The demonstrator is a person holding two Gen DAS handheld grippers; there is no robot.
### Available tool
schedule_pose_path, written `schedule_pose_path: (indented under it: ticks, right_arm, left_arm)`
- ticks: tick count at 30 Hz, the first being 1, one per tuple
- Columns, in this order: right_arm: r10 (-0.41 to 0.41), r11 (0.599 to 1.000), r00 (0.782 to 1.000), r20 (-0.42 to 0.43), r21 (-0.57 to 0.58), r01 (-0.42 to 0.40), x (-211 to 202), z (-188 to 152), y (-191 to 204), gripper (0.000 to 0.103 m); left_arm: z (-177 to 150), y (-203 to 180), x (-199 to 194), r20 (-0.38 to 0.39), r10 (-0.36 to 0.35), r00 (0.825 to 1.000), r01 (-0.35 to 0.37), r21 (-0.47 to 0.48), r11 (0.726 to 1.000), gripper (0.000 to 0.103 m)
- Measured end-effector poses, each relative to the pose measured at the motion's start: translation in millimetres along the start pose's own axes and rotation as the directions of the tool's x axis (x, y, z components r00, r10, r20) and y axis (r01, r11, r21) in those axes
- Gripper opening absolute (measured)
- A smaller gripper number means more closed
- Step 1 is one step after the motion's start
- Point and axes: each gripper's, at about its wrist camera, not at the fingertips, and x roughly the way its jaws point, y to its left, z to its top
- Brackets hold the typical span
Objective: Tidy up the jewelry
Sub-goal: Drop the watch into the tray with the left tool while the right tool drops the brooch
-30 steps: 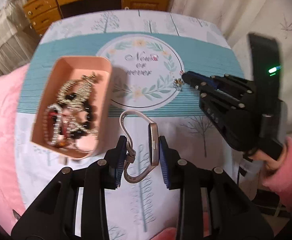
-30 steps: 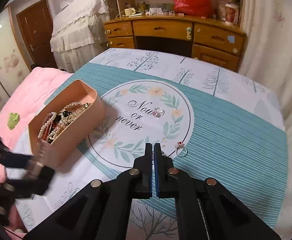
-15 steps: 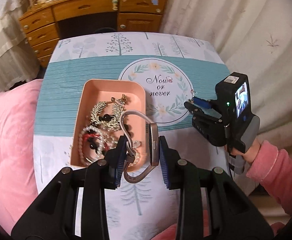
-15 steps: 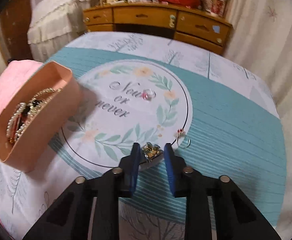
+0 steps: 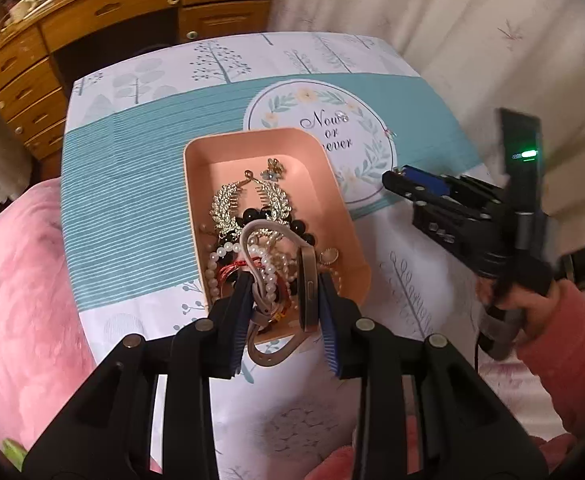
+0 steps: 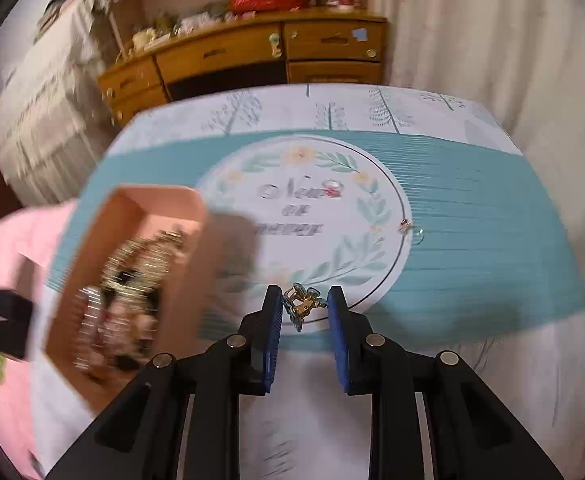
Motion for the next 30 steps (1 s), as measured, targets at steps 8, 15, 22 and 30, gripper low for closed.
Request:
schedule_pose_path:
  ticks: [8, 15, 22, 30]
  right_arm:
    - [0.134, 0.983, 0.991, 0.007, 0.129, -0.134, -55.8, -26.0, 47.3, 0.023]
    - [0.209, 0.970, 0.978, -0.015, 0.128, -0.205, -70.1, -50.1, 85.4, 0.040]
    - [0.190, 0.967, 0.981, -0.031, 0.176, -0.182, -73.3, -49.3, 72.0, 0.058]
    - [0.149, 0.950, 0.983, -0.103, 0.293, -0.113, -69.2, -48.6, 24.8, 0.088]
  left_arm:
    - [-5.9, 11.0, 6.1, 0.014, -0.041, 0.999, 0.041, 0.018, 0.999, 0.029]
    - [-6.9, 13.2, 2.4, 0.017, -0.063, 0.998, 0.063, 0.014, 0.998, 0.039]
    - [-7.8, 16.8, 1.9, -0.025, -0.031, 0.999, 0.031, -0.014, 0.999, 0.056]
    - [22.8, -5.6, 7.1, -0.076, -0.020, 0.997, 0.023, 0.034, 0.999, 0.061]
